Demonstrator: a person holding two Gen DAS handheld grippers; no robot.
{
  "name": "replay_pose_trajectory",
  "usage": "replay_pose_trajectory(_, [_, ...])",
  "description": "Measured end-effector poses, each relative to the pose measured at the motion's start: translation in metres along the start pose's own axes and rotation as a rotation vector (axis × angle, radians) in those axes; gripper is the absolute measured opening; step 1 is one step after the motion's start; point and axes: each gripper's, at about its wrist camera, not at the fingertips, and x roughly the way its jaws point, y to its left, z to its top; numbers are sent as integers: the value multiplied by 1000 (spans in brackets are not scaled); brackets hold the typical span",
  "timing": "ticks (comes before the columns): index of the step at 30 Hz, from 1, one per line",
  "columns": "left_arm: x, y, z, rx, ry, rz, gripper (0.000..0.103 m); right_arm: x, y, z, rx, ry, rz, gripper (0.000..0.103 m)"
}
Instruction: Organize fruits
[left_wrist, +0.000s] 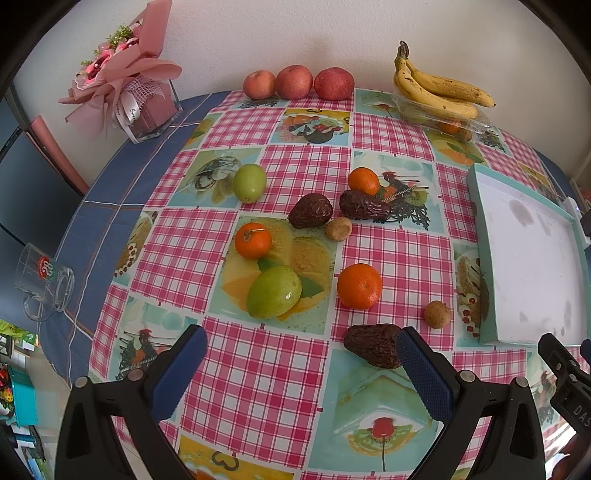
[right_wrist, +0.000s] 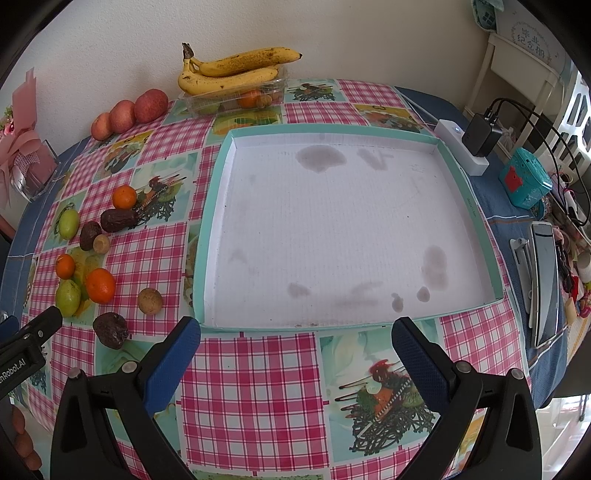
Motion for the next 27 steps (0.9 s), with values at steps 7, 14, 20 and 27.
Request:
replay_pose_trajectory(7, [0, 0, 0, 0, 0, 0, 103, 1, 2, 1, 0, 1, -1, 103])
replay_pose_trajectory(14, [2, 3, 2, -6, 5, -8, 103, 2, 1, 0, 0, 3, -1, 103])
replay_pose_trajectory(20, [7, 11, 6, -35, 0, -22, 103, 5, 4, 1, -1, 1, 9, 103])
replay_pose_trajectory(27, [14, 35, 17, -123, -27, -46, 103, 2, 28, 11, -35, -32, 96, 103])
